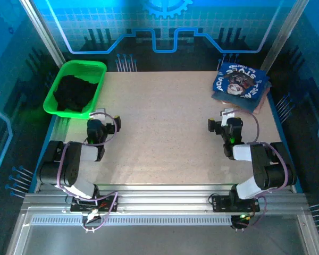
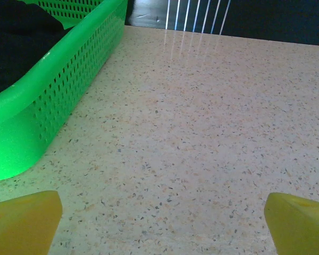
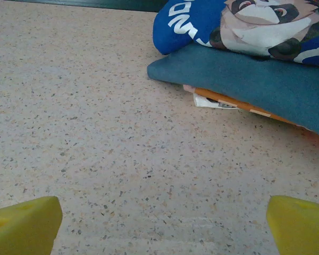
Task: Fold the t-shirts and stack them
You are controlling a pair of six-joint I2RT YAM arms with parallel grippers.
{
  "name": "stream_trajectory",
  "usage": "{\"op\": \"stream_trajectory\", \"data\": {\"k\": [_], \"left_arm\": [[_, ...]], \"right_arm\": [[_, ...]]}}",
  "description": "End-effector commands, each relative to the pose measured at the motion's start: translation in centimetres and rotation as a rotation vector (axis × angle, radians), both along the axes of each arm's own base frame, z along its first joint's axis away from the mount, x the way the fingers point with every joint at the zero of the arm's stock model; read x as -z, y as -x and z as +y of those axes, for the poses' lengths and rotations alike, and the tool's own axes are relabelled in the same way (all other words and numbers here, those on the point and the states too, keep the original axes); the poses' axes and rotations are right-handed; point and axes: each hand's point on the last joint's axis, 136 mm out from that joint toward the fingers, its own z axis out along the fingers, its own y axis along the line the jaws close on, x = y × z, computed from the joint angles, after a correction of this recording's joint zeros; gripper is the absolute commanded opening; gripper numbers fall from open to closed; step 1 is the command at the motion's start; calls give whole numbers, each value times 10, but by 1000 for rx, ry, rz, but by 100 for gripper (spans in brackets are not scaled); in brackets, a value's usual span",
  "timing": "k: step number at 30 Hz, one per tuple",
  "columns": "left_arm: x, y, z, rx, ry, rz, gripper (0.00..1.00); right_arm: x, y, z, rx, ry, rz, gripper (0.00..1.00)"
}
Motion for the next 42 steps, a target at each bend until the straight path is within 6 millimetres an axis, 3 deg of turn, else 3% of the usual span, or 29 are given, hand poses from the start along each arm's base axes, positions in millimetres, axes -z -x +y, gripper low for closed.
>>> {"op": "stream_trajectory", "data": {"k": [1, 27, 29, 32, 38, 42], "left_arm": [[-2, -1, 0, 5, -21, -13, 99], [-7, -2, -2, 18, -24, -15, 99], [-25, -2, -4, 14, -41, 6, 99], [-62, 10, -5, 2, -25, -17, 99], [-137, 48, -46, 109, 128, -26, 99], [-175, 60, -51, 81, 220, 66, 99]], "right_arm": [[-10, -2, 2, 8, -13, -38, 100], [-11, -4, 6, -25, -18, -35, 100], [-23, -8, 15, -71, -6, 25, 100], [-56, 0, 33, -123, 25, 14, 100], [-108, 46, 75, -255, -46, 45, 100], [-138, 76, 93, -296, -145, 127, 100]]}}
